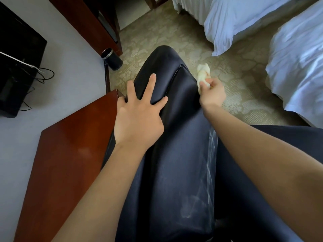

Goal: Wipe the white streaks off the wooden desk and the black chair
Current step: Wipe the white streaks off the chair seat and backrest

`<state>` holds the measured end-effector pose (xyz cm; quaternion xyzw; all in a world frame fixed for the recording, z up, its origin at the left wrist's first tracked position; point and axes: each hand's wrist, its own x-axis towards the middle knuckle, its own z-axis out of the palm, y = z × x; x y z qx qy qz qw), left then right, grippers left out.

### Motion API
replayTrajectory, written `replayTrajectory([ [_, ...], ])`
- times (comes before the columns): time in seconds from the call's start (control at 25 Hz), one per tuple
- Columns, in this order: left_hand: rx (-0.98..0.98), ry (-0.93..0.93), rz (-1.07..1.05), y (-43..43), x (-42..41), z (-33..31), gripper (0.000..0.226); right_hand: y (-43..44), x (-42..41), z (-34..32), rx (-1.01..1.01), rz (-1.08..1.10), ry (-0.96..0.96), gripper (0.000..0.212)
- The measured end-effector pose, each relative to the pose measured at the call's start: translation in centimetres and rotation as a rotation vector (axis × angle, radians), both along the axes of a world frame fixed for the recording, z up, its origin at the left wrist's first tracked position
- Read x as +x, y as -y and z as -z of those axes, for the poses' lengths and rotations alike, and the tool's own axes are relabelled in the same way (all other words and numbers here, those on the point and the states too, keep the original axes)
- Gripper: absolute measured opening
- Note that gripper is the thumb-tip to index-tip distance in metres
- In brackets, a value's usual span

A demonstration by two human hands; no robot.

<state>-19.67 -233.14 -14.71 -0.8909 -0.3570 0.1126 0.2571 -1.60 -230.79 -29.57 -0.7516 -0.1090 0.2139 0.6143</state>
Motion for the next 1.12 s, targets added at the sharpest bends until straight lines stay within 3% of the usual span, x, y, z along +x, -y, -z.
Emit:
replayTrajectory([
  [0.2,0.008,0.024,-0.003,-0.3,0.0,-0.1,0.05,4.0,-1.7,4.8,-0.089,0.052,-0.098,0.013],
  [0.4,-0.08,0.16,0.013,-0.7,0.3,-0.4,0.042,8.3,-6.5,4.7,0.014,-0.004,-0.085,0.013],
  [0.52,-0.148,0.24,0.124,0.8,-0.4,-0.4,0.041,12.0,-10.1,3.9,0.067,-0.074,-0.049,0.009],
  [0.68,-0.181,0.025,0.186,5.5,-4.0,0.5,0.05,16.6,-15.3,2.5,0.119,-0.156,-0.047,0.007],
  [0.88,-0.08,-0.196,0.14,13.6,-10.1,1.0,0.066,22.5,-22.2,0.3,0.206,-0.172,-0.025,0.008],
  [1.0,-0.003,-0.2,0.127,16.8,-13.0,1.0,0.065,25.7,-25.3,-0.6,0.254,-0.195,0.033,0.013],
  [1.12,-0.038,-0.063,0.178,18.2,-15.6,1.3,0.06,28.3,-26.6,-0.2,0.278,-0.254,0.075,0.019],
])
